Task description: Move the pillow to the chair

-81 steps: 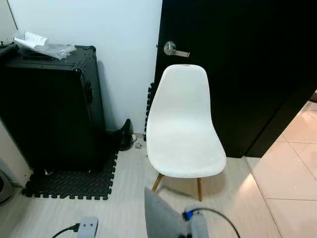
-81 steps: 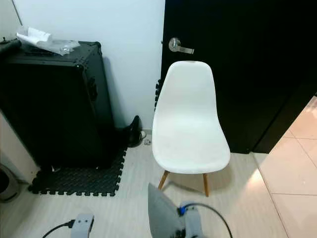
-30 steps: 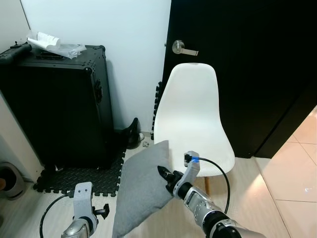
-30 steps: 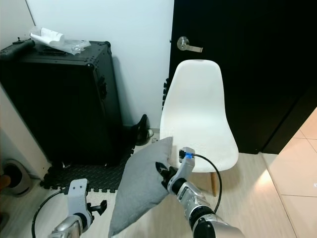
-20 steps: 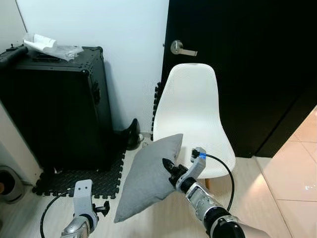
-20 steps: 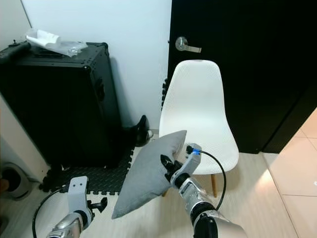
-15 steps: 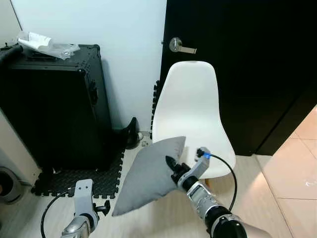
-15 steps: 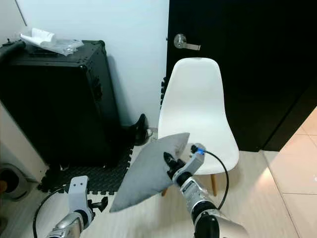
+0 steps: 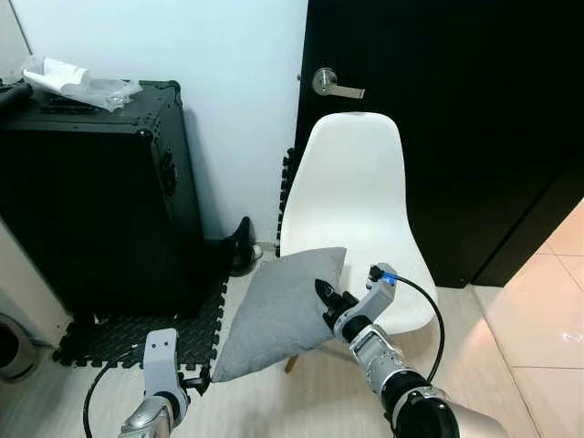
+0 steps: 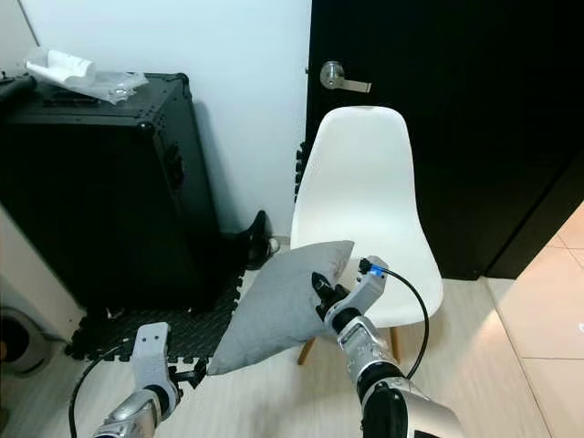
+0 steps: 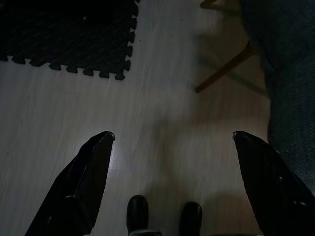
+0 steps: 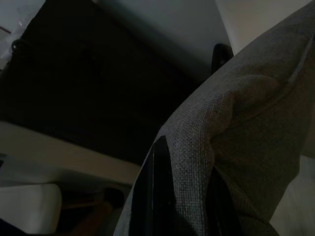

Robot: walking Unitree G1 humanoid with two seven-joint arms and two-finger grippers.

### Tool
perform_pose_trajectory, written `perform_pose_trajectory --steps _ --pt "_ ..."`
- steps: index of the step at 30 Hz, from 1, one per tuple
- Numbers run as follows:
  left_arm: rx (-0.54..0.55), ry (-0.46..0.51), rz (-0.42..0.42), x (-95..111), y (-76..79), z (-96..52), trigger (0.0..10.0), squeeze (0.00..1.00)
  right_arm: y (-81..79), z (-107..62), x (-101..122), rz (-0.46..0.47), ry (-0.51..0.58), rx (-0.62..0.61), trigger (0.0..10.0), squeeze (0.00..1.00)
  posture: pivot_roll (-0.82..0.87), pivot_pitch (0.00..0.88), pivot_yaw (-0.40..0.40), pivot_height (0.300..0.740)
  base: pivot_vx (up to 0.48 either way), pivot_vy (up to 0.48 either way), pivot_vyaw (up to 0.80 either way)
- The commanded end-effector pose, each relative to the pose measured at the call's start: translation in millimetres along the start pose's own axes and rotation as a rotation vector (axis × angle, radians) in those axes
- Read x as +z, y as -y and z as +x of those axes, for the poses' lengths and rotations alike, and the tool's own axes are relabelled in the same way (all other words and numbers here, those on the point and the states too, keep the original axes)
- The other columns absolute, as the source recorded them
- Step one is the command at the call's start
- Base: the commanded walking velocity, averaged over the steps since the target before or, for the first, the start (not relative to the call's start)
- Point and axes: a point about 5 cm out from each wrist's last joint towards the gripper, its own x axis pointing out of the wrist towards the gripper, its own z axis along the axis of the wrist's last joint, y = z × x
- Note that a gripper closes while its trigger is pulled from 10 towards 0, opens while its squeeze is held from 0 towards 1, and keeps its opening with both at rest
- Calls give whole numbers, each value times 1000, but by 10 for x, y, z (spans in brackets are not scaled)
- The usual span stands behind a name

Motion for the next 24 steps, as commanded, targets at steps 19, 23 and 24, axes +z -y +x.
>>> perform_pose_trajectory --steps 19,23,24 --pt "-86 45 40 130 178 52 10000 0 -6 25 227 -38 124 -9 10000 0 142 0 -32 724 390 0 0" --pt "-90 57 34 155 191 57 10000 0 -12 23 207 -38 120 -2 10000 0 144 0 -34 724 480 0 0" --pt "-91 59 33 158 193 58 10000 0 -13 24 209 -38 120 -2 10000 0 143 0 -35 724 480 0 0"
